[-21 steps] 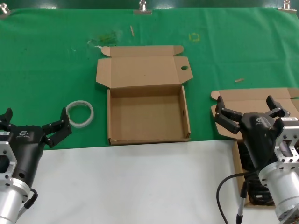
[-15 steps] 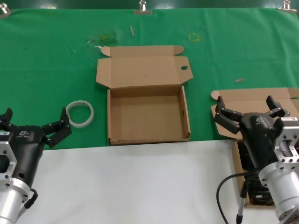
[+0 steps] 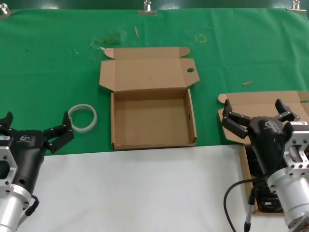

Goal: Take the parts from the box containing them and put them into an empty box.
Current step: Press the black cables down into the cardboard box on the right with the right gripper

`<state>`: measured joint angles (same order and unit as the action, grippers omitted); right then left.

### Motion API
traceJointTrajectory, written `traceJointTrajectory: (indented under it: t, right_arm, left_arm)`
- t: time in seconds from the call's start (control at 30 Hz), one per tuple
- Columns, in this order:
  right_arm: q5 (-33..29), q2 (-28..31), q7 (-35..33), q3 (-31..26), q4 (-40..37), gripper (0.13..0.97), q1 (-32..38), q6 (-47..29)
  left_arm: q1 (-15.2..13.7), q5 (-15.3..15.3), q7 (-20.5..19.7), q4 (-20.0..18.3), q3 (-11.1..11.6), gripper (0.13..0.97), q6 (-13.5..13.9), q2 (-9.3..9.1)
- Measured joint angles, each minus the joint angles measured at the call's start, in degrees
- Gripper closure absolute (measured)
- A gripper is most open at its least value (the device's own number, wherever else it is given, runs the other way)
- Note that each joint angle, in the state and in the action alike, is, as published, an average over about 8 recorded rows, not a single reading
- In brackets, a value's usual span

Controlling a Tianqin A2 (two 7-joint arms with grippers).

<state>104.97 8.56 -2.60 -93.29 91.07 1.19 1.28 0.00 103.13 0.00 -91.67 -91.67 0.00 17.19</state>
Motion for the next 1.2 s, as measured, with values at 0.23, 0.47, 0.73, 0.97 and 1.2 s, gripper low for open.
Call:
traceJointTrajectory:
  t: [0.23,0.47,0.73,0.97,1.2]
  right_arm:
    - [10.31,0.1,-10.12,-6.86,2.57,0.129,0.13,11.12]
    - [22.79,-0.31,-29.7,-13.64,8.65,0.129,-0.62,30.83]
    - [22.07,-0.45,-50.14,-14.67,12.93,0.129,-0.41,51.35]
    - [23.44,-0.47,-68.01,-14.99,10.65,0.129,2.98,66.73]
    - [31.61,-0.48,-87.42,-13.6,8.82,0.129,6.18,73.12]
  left_arm:
    - [0.0,0.0,0.0,0.0,0.0,0.132,0.0,0.0]
    - [0.0,0.0,0.0,0.0,0.0,0.132,0.0,0.0]
    - [0.0,0.0,0.0,0.0,0.0,0.132,0.0,0.0]
    - [0.0,0.0,0.0,0.0,0.0,0.132,0.0,0.0]
    - [0.0,-0.02,0.0,0.0,0.0,0.132,0.0,0.0]
